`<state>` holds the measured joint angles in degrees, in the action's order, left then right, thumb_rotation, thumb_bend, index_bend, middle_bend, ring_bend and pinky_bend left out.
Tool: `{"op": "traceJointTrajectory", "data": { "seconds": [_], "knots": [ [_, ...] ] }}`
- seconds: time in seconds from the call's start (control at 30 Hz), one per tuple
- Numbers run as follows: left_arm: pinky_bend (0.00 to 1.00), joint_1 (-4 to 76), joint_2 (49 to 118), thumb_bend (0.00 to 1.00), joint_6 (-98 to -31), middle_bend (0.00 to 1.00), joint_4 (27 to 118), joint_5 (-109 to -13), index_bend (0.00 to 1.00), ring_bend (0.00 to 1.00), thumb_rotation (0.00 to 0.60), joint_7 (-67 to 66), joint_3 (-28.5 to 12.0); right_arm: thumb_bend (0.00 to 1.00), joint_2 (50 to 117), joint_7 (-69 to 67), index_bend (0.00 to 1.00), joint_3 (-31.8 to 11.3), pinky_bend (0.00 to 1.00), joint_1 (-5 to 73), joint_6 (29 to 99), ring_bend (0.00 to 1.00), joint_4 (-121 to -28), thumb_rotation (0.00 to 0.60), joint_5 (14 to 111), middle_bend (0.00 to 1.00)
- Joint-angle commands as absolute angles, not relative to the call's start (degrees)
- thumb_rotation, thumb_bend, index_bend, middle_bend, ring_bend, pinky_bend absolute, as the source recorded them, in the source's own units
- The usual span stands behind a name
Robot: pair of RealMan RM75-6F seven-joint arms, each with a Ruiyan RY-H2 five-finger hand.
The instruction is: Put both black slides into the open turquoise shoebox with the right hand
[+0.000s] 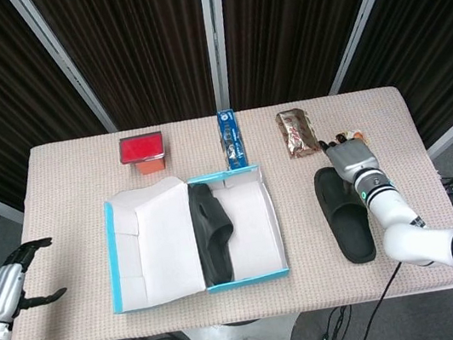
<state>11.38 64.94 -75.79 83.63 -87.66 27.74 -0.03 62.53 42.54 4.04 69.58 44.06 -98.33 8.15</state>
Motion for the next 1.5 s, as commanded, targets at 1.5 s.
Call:
{"op": "traceJointTrajectory", "data": {
  "seconds": [1.5],
  "knots": [
    [0.18,10.76,66.05,0.04,-74.64,0.22,79.94,-88.1,0.18,0.12,0.6,31.79,1.96,0.0,77.98,48.33,0.09,13.75,0.19,75.05,41.41,0.04,-86.1,0.6,-2.36,0.14]
  ]
}}
